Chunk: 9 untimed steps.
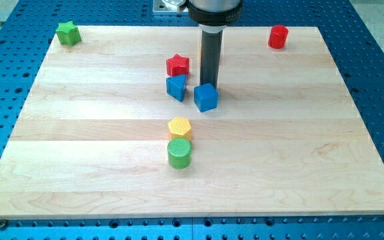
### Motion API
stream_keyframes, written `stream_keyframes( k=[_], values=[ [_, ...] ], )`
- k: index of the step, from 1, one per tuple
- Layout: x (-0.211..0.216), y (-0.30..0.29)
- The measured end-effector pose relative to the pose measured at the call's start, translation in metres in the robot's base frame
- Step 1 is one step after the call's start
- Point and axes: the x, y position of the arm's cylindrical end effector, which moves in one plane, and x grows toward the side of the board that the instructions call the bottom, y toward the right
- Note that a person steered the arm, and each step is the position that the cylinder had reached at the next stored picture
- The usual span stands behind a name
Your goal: Place the red circle horizontally to the yellow star
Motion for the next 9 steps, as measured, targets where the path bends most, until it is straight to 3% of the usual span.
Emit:
stream_keyframes(
  k=[1, 2, 3, 5, 7, 8, 9],
  values=[
    [0.01, 0.044],
    [0.046, 0.097],
    [0.107, 0.079],
    [0.15, 0.159],
    [0.177, 0.131],
    [0.204, 0.072],
    [0.225, 0.054]
  ],
)
